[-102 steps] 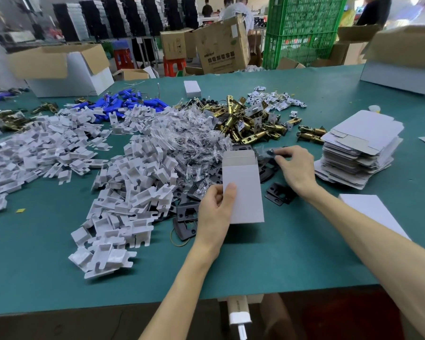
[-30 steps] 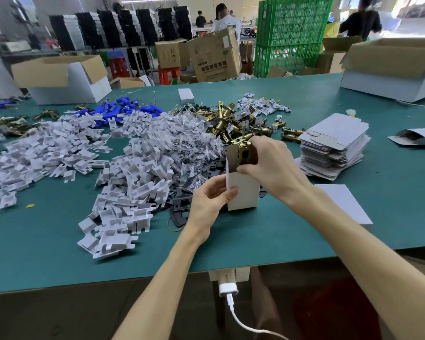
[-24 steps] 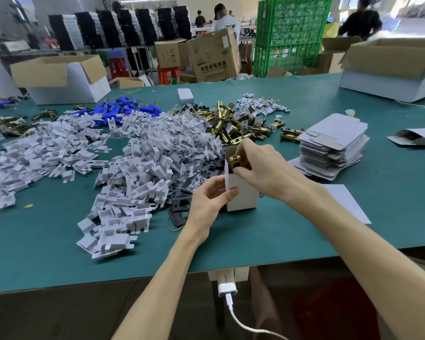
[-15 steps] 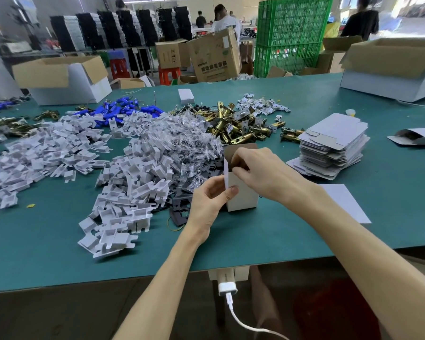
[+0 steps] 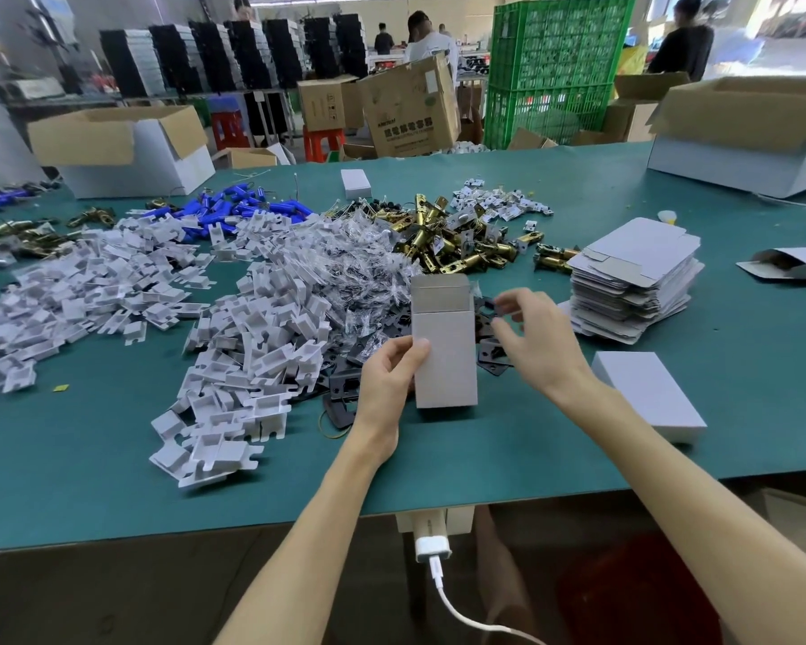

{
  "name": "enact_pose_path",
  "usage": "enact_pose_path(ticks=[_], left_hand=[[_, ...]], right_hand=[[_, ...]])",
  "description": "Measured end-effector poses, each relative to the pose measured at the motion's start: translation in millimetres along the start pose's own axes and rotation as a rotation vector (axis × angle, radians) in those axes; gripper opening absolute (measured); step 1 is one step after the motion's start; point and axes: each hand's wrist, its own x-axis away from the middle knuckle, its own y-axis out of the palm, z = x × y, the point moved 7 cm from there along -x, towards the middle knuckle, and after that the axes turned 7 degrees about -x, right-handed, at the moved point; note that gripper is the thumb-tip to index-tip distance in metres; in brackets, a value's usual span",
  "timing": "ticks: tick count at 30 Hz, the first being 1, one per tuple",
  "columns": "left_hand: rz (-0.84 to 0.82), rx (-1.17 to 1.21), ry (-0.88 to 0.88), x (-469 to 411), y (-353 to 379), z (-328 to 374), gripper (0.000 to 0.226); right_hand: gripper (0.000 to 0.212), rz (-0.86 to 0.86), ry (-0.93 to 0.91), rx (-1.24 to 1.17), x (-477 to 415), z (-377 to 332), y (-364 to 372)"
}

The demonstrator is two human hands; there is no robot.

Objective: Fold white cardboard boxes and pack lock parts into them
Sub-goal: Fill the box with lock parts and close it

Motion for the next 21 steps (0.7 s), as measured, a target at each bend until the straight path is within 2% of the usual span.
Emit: enact_pose_path(ticks=[3, 7, 12, 16, 19, 21], left_hand=[[0.036, 0.056, -0.026, -1.3, -2.5, -0.9, 0.019], [0.043, 0.089, -0.038, -1.2, -1.2, 0.0, 0.029], [0.102, 0.169, -0.068, -4.0, -11.2, -4.5, 0.039], [0.171, 0.349, -0.155, -4.6, -18.1, -10.6, 0.034], [0.169, 0.337, -0.146, -5.5, -17.5, -10.6, 0.037], [0.18, 0.264, -0.106, -7.5, -17.3, -10.6, 0.035]], right_hand=[[0.038, -0.11, 0.084, 0.105, 8.2, 25.9, 15.9], [0.047, -0.216, 0.109, 0.226, 21.4, 44.0, 34.7], [0.039, -0.189, 0.05, 0.323, 21.3, 44.2, 35.9], [0.035, -0.206, 0.057, 0.362, 19.3, 42.7, 35.8], [0.037, -0.16, 0.055, 0.318, 22.9, 33.5, 34.9], [0.04, -0.057, -0.004, 0.217, 26.3, 11.4, 31.4]])
